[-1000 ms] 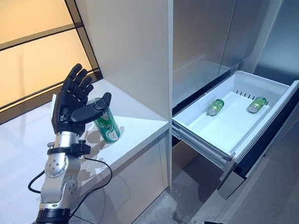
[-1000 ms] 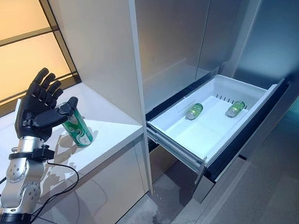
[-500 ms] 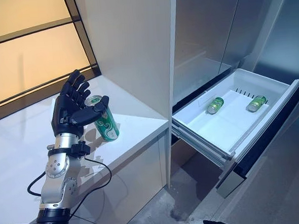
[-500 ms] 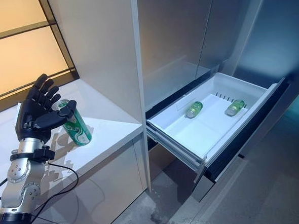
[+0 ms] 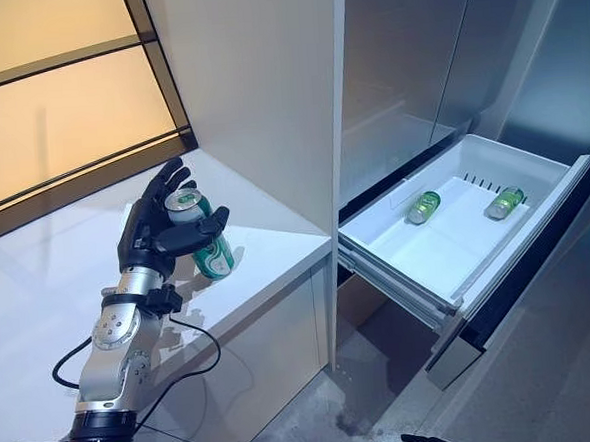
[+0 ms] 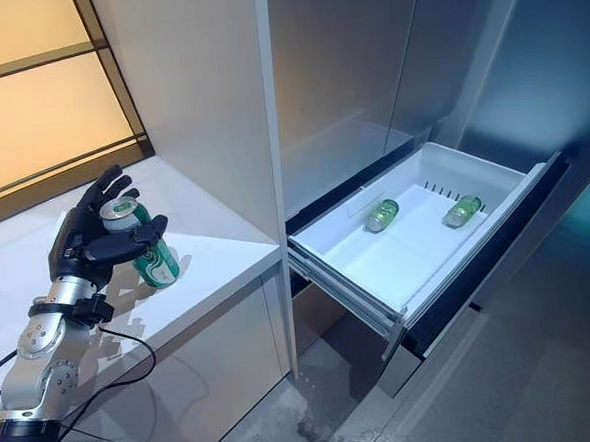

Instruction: Put drinks into fridge and close the fridge

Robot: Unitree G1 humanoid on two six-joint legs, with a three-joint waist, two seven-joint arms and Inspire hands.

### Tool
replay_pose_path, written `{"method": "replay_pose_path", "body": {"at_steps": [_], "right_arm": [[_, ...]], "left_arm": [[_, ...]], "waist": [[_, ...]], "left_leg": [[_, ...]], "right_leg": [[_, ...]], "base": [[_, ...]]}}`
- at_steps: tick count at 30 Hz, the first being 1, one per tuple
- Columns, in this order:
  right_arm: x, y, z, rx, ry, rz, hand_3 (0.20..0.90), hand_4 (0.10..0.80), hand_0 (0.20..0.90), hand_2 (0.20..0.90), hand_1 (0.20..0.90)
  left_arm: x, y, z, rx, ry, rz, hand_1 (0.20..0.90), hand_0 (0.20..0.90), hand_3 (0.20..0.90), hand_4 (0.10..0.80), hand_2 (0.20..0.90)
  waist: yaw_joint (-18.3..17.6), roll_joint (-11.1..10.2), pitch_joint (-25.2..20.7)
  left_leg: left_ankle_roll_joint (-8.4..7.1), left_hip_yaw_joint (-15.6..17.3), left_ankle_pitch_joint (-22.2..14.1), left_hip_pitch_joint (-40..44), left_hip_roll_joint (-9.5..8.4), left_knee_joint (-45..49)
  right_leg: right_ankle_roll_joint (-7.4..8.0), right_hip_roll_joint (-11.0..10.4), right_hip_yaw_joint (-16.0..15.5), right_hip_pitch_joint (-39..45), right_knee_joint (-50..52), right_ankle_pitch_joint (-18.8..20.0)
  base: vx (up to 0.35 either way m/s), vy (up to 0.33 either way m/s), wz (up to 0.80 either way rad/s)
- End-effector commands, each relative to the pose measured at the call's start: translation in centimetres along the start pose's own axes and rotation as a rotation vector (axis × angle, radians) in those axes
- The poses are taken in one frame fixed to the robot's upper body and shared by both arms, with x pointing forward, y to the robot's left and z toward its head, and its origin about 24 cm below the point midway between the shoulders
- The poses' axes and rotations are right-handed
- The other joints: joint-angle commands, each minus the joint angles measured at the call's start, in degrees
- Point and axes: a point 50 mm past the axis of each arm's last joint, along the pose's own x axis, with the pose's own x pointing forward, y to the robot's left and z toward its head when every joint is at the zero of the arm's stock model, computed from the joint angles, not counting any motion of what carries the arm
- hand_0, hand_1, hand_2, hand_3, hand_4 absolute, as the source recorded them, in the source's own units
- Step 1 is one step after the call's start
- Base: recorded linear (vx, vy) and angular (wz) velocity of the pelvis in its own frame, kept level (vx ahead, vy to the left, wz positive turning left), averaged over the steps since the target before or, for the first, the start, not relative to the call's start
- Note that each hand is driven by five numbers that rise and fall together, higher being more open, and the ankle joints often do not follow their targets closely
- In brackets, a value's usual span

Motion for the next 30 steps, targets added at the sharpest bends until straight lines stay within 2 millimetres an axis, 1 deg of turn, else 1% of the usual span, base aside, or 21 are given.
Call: {"method": "replay_pose_path", "body": {"at_steps": [1,9,16,17,18,19,20,25,30], "right_arm": [[0.0,-0.3,0.4,-0.066,0.020,0.009,0.900,0.800,0.900,0.900,0.900],[0.0,-0.2,0.4,-0.068,0.022,0.010,0.900,0.800,0.900,0.900,0.900],[0.0,-0.2,0.4,-0.067,0.022,0.011,0.900,0.800,0.900,0.900,0.900],[0.0,-0.2,0.4,-0.067,0.022,0.011,0.900,0.800,0.900,0.900,0.900],[0.0,-0.2,0.4,-0.067,0.022,0.011,0.900,0.800,0.900,0.900,0.900],[0.0,-0.2,0.4,-0.066,0.022,0.009,0.900,0.800,0.900,0.900,0.900],[0.0,-0.2,0.4,-0.066,0.021,0.009,0.900,0.800,0.900,0.900,0.900],[0.0,-0.2,0.3,-0.067,0.023,0.009,0.900,0.800,0.900,0.900,0.900],[0.0,-0.1,0.1,-0.076,0.026,0.010,0.900,0.800,0.900,0.900,0.900]], "left_arm": [[1.8,1.0,5.4,0.086,-0.222,-0.004,0.900,0.900,0.900,0.800,0.900],[1.9,1.4,5.2,0.071,-0.223,0.039,0.900,0.900,0.900,0.800,0.900],[1.9,1.1,5.2,0.044,-0.232,0.023,0.900,0.900,0.900,0.800,0.900],[1.9,1.0,5.2,0.041,-0.232,0.019,0.738,0.738,0.711,0.611,0.738],[1.9,1.0,5.2,0.041,-0.232,0.018,0.676,0.676,0.639,0.539,0.676],[2.0,0.9,5.2,0.031,-0.236,0.009,0.312,0.312,0.214,0.114,0.312],[2.0,0.8,5.3,0.023,-0.240,0.001,0.300,0.300,0.200,0.100,0.300],[2.0,0.4,5.3,-0.016,-0.253,-0.020,0.300,0.300,0.200,0.100,0.300],[1.9,0.3,5.4,-0.018,-0.265,-0.030,0.300,0.300,0.200,0.100,0.300]], "waist": [[-1.33,0.44,-1.00],[-1.71,0.38,-1.36],[-1.96,0.35,-1.37],[-1.96,0.35,-1.38],[-1.96,0.36,-1.37],[-2.04,0.39,-1.35],[-2.03,0.40,-1.35],[-2.17,0.43,-1.46],[-2.35,0.43,-1.41]], "left_leg": [[0.83,1.53,-6.14,0.95,-2.49,1.83],[0.71,1.89,-6.04,0.87,-2.44,1.80],[0.76,2.13,-6.04,0.88,-2.48,1.79],[0.78,2.18,-6.04,0.89,-2.46,1.79],[0.78,2.19,-6.04,0.91,-2.47,1.79],[0.81,2.16,-6.04,0.99,-2.50,1.72],[0.81,2.17,-6.05,0.98,-2.49,1.72],[0.79,2.32,-6.07,1.07,-2.46,1.61],[0.78,2.48,-6.05,1.13,-2.44,1.55]], "right_leg": [[1.77,2.23,2.68,-0.87,6.50,-7.70],[1.86,2.27,3.13,-1.00,6.30,-7.54],[1.86,2.36,3.42,-1.06,6.28,-7.48],[1.86,2.35,3.41,-1.01,6.26,-7.49],[1.86,2.35,3.43,-1.02,6.27,-7.49],[1.86,2.38,3.50,-1.05,6.29,-7.43],[1.88,2.37,3.49,-1.03,6.28,-7.45],[1.94,2.40,3.63,-1.07,6.24,-7.45],[1.90,2.51,3.79,-1.09,6.21,-7.39]], "base": [[0.000,0.000,0.00],[0.000,0.000,0.00],[0.003,-0.001,-0.04],[0.005,-0.002,-0.05],[0.007,-0.001,-0.07],[0.005,0.000,-0.06],[0.005,-0.001,-0.05],[0.000,0.000,0.00],[0.000,0.000,0.00]]}}
